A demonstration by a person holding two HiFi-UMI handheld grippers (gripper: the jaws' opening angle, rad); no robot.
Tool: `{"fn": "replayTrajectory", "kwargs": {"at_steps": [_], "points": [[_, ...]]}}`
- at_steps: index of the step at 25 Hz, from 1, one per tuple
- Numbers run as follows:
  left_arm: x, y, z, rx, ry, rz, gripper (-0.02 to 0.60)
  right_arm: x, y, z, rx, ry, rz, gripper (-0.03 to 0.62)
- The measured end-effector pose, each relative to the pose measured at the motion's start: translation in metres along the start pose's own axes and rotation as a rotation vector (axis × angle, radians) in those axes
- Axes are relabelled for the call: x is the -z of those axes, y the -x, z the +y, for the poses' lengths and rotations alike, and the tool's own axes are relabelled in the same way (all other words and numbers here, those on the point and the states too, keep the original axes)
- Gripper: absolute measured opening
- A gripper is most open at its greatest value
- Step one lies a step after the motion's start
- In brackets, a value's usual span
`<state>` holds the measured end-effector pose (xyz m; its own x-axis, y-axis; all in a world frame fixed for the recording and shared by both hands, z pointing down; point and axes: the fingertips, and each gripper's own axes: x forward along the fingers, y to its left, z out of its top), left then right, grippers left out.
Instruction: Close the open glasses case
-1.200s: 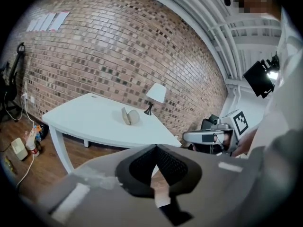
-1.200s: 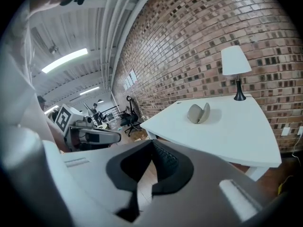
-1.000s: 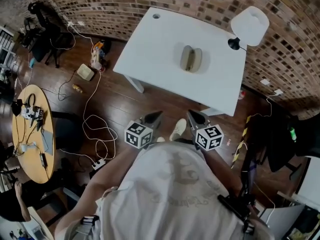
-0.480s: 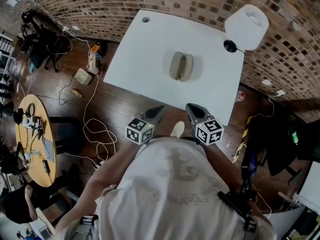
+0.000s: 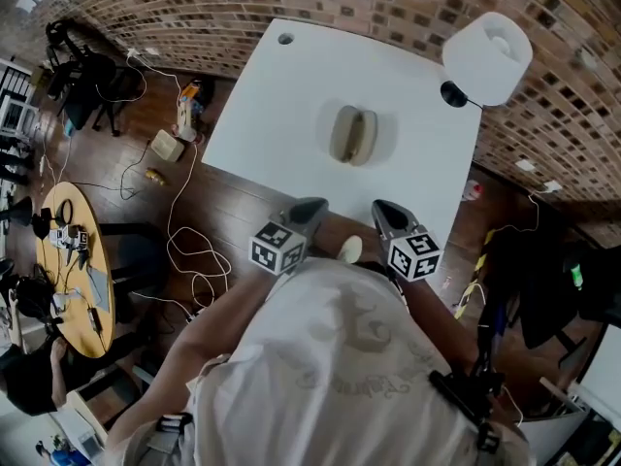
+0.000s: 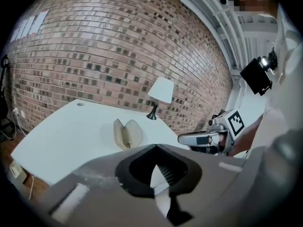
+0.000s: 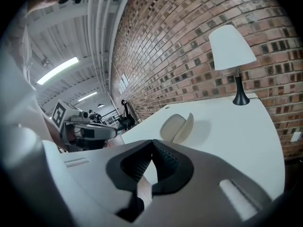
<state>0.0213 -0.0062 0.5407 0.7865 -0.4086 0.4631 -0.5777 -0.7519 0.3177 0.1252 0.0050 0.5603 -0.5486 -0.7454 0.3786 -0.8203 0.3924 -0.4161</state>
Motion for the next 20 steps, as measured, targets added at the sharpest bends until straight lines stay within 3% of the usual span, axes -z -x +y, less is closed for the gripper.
{"fn": "replayTrajectory", "kwargs": {"at_steps": [17, 20], "points": [[-0.044, -0.036, 0.054, 0.203, -0.06, 0.036, 0.006, -0.037, -0.052, -0.023, 0.179, -0.058, -0.044, 0.008], [-0.044, -0.038, 0.066, 0.218, -0.043, 0.042, 0.006, -0.042, -0.065, -0.027, 0.201, -0.026, -0.019, 0.008]]}}
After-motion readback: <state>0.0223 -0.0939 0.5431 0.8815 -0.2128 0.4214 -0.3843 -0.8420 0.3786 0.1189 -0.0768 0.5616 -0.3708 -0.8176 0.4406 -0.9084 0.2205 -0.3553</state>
